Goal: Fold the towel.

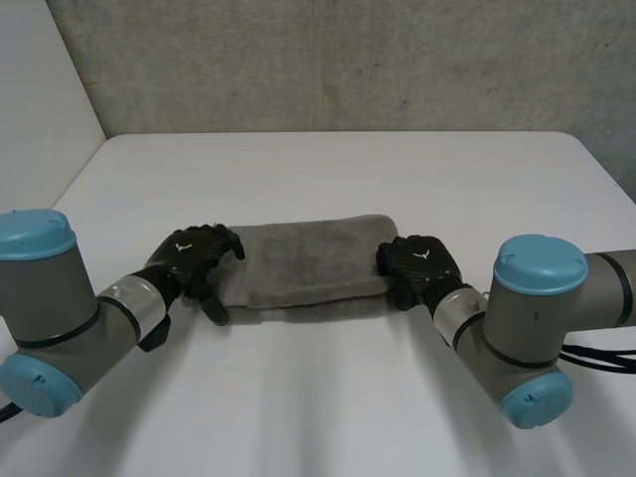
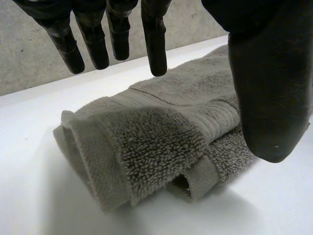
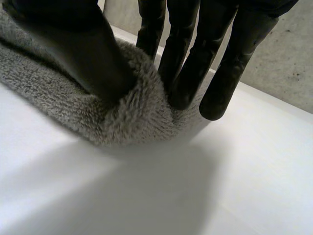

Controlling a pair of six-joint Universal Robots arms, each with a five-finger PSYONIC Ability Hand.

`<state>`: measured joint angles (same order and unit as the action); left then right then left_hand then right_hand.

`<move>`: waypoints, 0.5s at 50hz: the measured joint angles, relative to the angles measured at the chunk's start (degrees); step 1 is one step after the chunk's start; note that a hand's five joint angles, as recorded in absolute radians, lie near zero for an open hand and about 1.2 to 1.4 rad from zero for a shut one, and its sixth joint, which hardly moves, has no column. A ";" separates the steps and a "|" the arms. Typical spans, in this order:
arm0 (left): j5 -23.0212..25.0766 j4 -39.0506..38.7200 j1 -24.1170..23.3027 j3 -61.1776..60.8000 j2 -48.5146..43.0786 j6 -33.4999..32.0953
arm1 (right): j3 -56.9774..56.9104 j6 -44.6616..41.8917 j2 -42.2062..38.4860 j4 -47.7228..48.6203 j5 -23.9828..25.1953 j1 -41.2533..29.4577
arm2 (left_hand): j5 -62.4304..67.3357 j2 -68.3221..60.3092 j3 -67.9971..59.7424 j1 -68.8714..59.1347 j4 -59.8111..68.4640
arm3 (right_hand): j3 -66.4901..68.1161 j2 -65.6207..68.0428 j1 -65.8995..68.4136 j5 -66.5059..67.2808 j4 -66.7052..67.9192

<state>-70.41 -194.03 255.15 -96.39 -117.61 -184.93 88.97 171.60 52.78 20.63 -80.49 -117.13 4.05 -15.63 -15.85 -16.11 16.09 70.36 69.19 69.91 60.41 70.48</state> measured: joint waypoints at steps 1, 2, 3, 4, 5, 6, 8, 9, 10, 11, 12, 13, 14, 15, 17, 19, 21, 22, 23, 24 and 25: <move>-0.01 -0.06 0.00 -0.01 -0.02 -0.01 | 0.03 0.02 0.11 0.00 -0.04 0.09 | 0.00 0.00 0.00 0.00 0.00 | 2.22 1.79 1.86 2.17 1.90; -0.01 -0.08 0.00 -0.02 -0.03 -0.02 | 0.04 0.02 0.17 0.00 -0.08 0.15 | 0.00 0.00 0.00 0.00 0.00 | 3.64 2.78 3.02 3.53 3.61; -0.01 -0.13 0.00 -0.04 -0.05 -0.03 | 0.05 0.01 0.29 0.00 -0.17 0.29 | 0.00 0.00 0.00 0.00 0.00 | 5.35 3.48 4.35 5.19 5.38; -0.01 -0.17 0.00 -0.07 -0.06 -0.04 | 0.06 -0.04 0.41 -0.03 -0.25 0.44 | 0.00 0.00 0.00 0.00 0.00 | 6.09 3.48 4.55 5.51 6.07; -0.01 -0.18 0.00 -0.09 -0.06 -0.05 | 0.06 -0.08 0.47 -0.06 -0.29 0.53 | 0.00 0.00 0.00 -0.01 0.00 | 6.23 3.48 4.58 5.51 6.21; -0.01 -0.22 0.00 -0.13 -0.07 -0.06 | 0.06 -0.17 0.60 -0.15 -0.35 0.72 | 0.00 0.00 0.00 0.00 0.00 | 6.36 3.48 4.62 5.51 6.27; -0.01 -0.26 0.00 -0.19 -0.08 -0.07 | 0.07 -0.34 0.78 -0.35 -0.42 1.04 | 0.00 0.00 0.00 0.00 0.00 | 6.45 3.48 4.63 5.51 6.29; -0.01 -0.30 0.00 -0.24 -0.08 -0.08 | 0.10 -0.47 0.90 -0.56 -0.43 1.30 | 0.00 0.00 0.00 0.00 0.00 | 6.48 3.48 4.64 5.51 6.29; -0.01 -0.31 0.00 -0.26 -0.08 -0.08 | 0.16 -0.60 1.01 -0.78 -0.43 1.51 | 0.00 0.00 0.00 0.00 0.00 | 6.51 3.48 4.65 5.51 6.29; -0.02 -0.33 0.00 -0.30 -0.08 -0.08 | 0.28 -0.86 1.19 -1.17 -0.44 1.86 | 0.00 0.00 0.00 0.00 0.00 | 6.53 3.48 4.66 5.51 6.29; -0.03 -0.35 0.00 -0.33 -0.07 -0.08 | 0.44 -1.19 1.39 -1.62 -0.43 2.24 | 0.00 0.00 0.00 0.00 0.00 | 6.56 3.48 4.68 5.51 6.30; -0.03 -0.36 0.00 -0.35 -0.06 -0.08 | 0.69 -1.70 1.66 -2.19 -0.41 2.67 | 0.00 0.00 0.00 0.00 0.00 | 6.57 3.48 4.70 5.52 6.30; -0.04 -0.37 0.00 -0.36 -0.05 -0.08 | 0.86 -2.08 1.84 -2.56 -0.40 2.95 | 0.00 0.00 0.00 0.00 0.00 | 6.57 3.48 4.70 5.52 6.31; -0.05 -0.38 0.01 -0.36 -0.02 -0.08 | 1.50 -3.42 2.45 -3.74 -0.32 3.82 | 0.00 0.00 0.00 0.00 0.00 | 6.57 3.48 4.71 5.52 6.33; -0.07 -0.38 0.04 -0.34 0.03 -0.08 | 2.57 -5.68 3.40 -5.33 -0.18 5.16 | 0.00 0.00 0.00 -0.01 0.00 | 6.57 3.49 4.71 5.52 6.37; -0.09 -0.39 0.06 -0.27 0.16 -0.06 | 4.44 -9.49 5.06 -7.31 0.08 7.38 | 0.00 0.00 0.00 0.00 0.00 | 6.57 3.49 4.72 5.52 6.38; -0.11 -0.39 0.07 -0.17 0.37 -0.01 | 6.07 -12.71 6.57 -8.53 0.32 9.29 | 0.00 0.00 0.00 0.00 0.00 | 6.58 3.49 4.80 5.52 6.39; -0.12 -0.39 0.07 -0.12 0.49 0.01 | 6.76 -14.25 7.32 -8.92 0.40 10.20 | 0.00 0.00 0.00 0.00 0.00 | 6.58 3.49 4.94 5.52 6.39; -0.14 -0.39 0.06 -0.03 0.69 0.05 | 7.83 -16.67 8.60 -9.47 0.49 11.62 | 0.00 0.00 0.00 0.00 0.00 | 6.60 3.49 5.01 5.52 6.40; -0.16 -0.37 0.04 0.11 0.95 0.10 | 8.72 -18.95 9.78 -9.86 0.57 12.89 | 0.00 0.00 0.00 0.00 0.00 | 6.63 3.49 5.09 5.52 6.41; -0.18 -0.34 0.02 0.25 1.24 0.15 | 9.30 -20.69 10.71 -10.08 0.59 13.80 | -0.03 0.00 0.06 0.00 -0.03 | 6.65 3.49 5.28 5.53 6.42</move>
<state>-70.58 -194.37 255.17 -96.14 -116.36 -184.78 98.27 150.91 63.48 10.55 -79.90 -103.33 4.01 -15.63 -15.78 -16.10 16.05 77.02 72.69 75.19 65.93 76.90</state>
